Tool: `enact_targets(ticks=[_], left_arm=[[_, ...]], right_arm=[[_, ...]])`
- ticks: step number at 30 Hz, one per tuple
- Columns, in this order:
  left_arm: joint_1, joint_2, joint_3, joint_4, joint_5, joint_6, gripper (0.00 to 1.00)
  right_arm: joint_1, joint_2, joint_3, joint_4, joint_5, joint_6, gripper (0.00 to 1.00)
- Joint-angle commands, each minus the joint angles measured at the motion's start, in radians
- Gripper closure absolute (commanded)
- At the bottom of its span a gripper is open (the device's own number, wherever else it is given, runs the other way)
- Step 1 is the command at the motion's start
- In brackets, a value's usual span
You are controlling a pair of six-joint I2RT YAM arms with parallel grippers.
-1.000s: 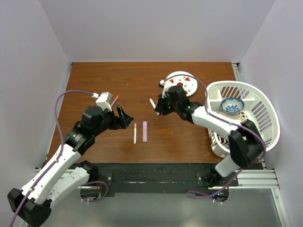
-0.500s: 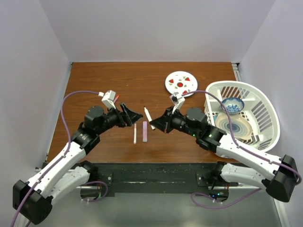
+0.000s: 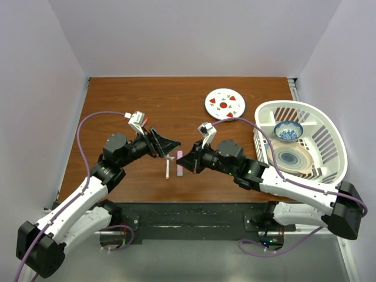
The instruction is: Insert the pens into the pen caps
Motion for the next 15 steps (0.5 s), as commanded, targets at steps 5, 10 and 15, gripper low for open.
enact_targets(ticks=[5, 10, 15], left_arm=[[-0.002, -0.06, 0.029, -0.149, -0.154, 0.034, 0.16], [-0.001, -0.028, 0.202, -0.481, -0.502, 0.133, 0.14], [-0.001, -0.027, 0.222, -0.679, -0.667, -0.021, 0.15]], right_arm=[[0.007, -0.048, -0.008, 0.02, 0.143, 0.043, 1.0], [0.007, -0.089, -0.043, -0.046, 0.195, 0.018, 1.0], [0.007, -0.107, -0.013, -0.129, 0.224, -0.118, 0.88]])
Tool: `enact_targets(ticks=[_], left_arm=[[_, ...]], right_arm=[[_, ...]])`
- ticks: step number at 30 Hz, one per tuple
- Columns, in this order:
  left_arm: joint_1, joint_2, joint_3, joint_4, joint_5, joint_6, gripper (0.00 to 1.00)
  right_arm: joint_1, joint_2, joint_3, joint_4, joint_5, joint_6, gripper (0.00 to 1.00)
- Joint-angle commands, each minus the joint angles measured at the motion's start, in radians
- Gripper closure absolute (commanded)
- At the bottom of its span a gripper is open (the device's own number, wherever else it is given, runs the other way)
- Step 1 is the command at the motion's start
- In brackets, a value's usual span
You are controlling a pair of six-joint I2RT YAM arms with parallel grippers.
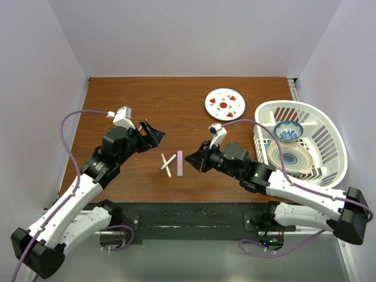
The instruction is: Insert the pens into the pen caps
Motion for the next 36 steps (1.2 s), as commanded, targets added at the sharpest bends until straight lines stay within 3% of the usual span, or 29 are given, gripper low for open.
enact_targets(ticks=[1, 3, 7, 11, 15, 26, 36], left_arm=[[0.0, -0.032, -0.021, -0.174, -0.173, -0.073, 0.15], [0.0, -0.08, -0.099, -0.025, -0.05, 0.024, 0.17], [0.0, -0.069, -0.237, 0.128, 0.076, 0.14, 0.23], [-0.009, 0.141, -0.112, -0.017, 0.095, 0.332, 0.27], [-0.07, 0.305, -0.012, -0.061, 0.015, 0.417, 0.32], [-0.155, 0.581, 0.154, -0.137, -0.008, 0.597, 0.38], [-0.165, 0.751, 0.217, -0.142, -0.001, 0.648, 0.48]], right_arm=[[0.004, -0.017, 0.039, -0.106, 0.081, -0.136, 0.84], [0.006, -0.01, 0.067, -0.142, 0.104, -0.161, 0.8], [0.004, -0.04, 0.062, -0.159, 0.093, -0.158, 0.75], [0.004, -0.089, 0.049, -0.185, 0.099, -0.15, 0.74], [0.004, -0.169, 0.022, -0.195, 0.121, -0.144, 0.75], [0.004, -0.312, 0.056, -0.278, 0.139, -0.164, 0.74], [0.006, -0.405, 0.082, -0.329, 0.161, -0.179, 0.74]])
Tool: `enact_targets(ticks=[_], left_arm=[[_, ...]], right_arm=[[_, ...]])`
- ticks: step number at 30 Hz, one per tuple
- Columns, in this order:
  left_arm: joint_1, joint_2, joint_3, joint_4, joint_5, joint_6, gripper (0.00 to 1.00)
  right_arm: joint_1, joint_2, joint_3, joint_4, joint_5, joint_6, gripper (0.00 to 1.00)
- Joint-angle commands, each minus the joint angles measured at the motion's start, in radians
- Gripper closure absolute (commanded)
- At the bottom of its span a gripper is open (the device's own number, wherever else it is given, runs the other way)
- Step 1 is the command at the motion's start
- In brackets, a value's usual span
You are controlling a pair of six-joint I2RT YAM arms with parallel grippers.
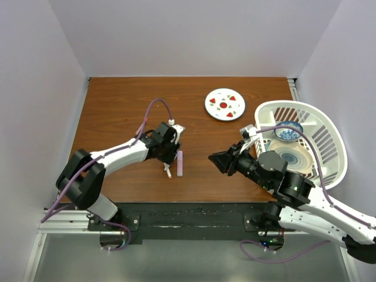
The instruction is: Insert the pens into the pen caps
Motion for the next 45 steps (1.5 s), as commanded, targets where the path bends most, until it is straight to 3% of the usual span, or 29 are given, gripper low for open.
enact_targets(ticks=[1, 20, 21, 26, 29, 36, 37, 40, 45], left_arm=[[-0.009, 0.05, 0.053, -0.001, 0.002, 0.049, 0.49], [-0.024, 0.141, 0.041, 0.01, 0.055, 0.046, 0.64], [-0.024, 0.144, 0.041, 0.01, 0.054, 0.044, 0.66], [-0.026, 0.121, 0.046, 0.007, 0.098, 0.035, 0.99], [-0.026, 0.061, 0.087, -0.018, 0.144, 0.044, 1.0], [-0.024, -0.11, 0.181, -0.136, 0.287, 0.225, 1.0], [-0.026, -0.152, 0.172, -0.14, 0.342, 0.243, 1.0], [-0.026, -0.239, 0.118, -0.141, 0.434, 0.32, 1.0], [-0.05, -0.422, -0.026, -0.035, 0.554, 0.481, 1.0]], right_arm=[[0.005, -0.032, 0.056, -0.018, 0.046, -0.028, 0.73], [0.003, -0.064, 0.067, -0.033, 0.052, -0.042, 0.73], [0.003, -0.065, 0.068, -0.033, 0.054, -0.039, 0.73], [0.003, -0.076, 0.064, -0.036, 0.054, -0.034, 0.73], [0.003, -0.075, 0.07, -0.044, 0.042, -0.027, 0.73], [0.003, -0.023, 0.139, -0.142, -0.055, -0.092, 0.57], [0.002, -0.012, 0.154, -0.155, -0.084, -0.1, 0.5], [0.002, 0.01, 0.186, -0.209, -0.142, -0.102, 0.39], [0.002, 0.056, 0.214, -0.22, -0.231, -0.096, 0.32]])
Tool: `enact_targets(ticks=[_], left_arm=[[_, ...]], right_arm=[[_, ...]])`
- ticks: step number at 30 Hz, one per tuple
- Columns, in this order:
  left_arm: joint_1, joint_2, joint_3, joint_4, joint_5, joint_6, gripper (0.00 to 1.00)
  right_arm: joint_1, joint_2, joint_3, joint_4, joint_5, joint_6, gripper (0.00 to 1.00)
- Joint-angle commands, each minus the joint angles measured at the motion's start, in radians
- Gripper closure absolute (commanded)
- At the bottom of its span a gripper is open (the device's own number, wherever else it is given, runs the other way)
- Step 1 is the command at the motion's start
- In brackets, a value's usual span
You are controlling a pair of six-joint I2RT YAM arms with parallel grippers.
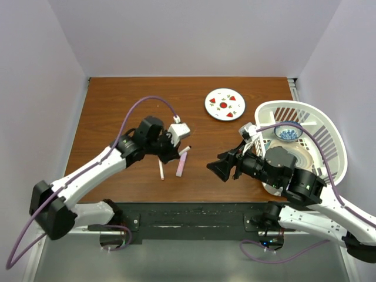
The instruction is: Insert the pens into the pen caps
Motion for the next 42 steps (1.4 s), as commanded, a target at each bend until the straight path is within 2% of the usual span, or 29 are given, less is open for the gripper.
enact_targets(ticks=[1, 5, 8, 15, 21, 25, 26, 27, 31, 34, 36, 39, 42], left_arm=[[-0.022, -0.174, -0.128, 0.069, 0.202, 0.184, 1.0], [-0.025, -0.286, -0.181, 0.158, 0.348, 0.217, 1.0], [-0.025, -0.327, -0.198, 0.172, 0.388, 0.234, 1.0], [-0.026, -0.331, -0.212, 0.165, 0.453, 0.268, 1.0], [-0.025, -0.334, -0.21, 0.159, 0.454, 0.283, 1.0], [-0.025, -0.34, -0.204, 0.157, 0.431, 0.282, 1.0], [-0.025, -0.342, -0.204, 0.159, 0.43, 0.283, 1.0], [-0.025, -0.348, -0.202, 0.159, 0.425, 0.283, 1.0], [-0.025, -0.357, -0.201, 0.163, 0.402, 0.282, 1.0], [-0.025, -0.354, -0.192, 0.156, 0.399, 0.286, 1.0], [-0.025, -0.35, -0.184, 0.149, 0.399, 0.29, 1.0], [-0.026, -0.343, -0.181, 0.145, 0.393, 0.29, 1.0], [-0.026, -0.337, -0.181, 0.142, 0.382, 0.283, 1.0]], right_arm=[[0.002, 0.045, 0.052, -0.022, -0.111, -0.01, 0.32], [0.001, 0.096, 0.044, 0.031, -0.191, -0.021, 0.31], [0.001, 0.192, 0.084, 0.047, -0.271, -0.03, 0.32], [0.002, 0.341, 0.107, 0.117, -0.269, -0.035, 0.35], [0.001, 0.409, 0.129, 0.156, -0.271, -0.032, 0.46], [0.001, 0.441, 0.127, 0.154, -0.282, -0.035, 0.7], [0.001, 0.442, 0.124, 0.156, -0.289, -0.035, 0.79], [0.001, 0.441, 0.115, 0.159, -0.294, -0.032, 0.81], [0.001, 0.43, 0.094, 0.165, -0.306, -0.026, 0.85], [0.001, 0.432, 0.098, 0.15, -0.329, -0.029, 0.74], [0.002, 0.429, 0.095, 0.153, -0.335, -0.024, 0.71], [0.001, 0.424, 0.089, 0.162, -0.334, -0.018, 0.75], [0.001, 0.435, 0.094, 0.167, -0.341, -0.018, 0.87]])
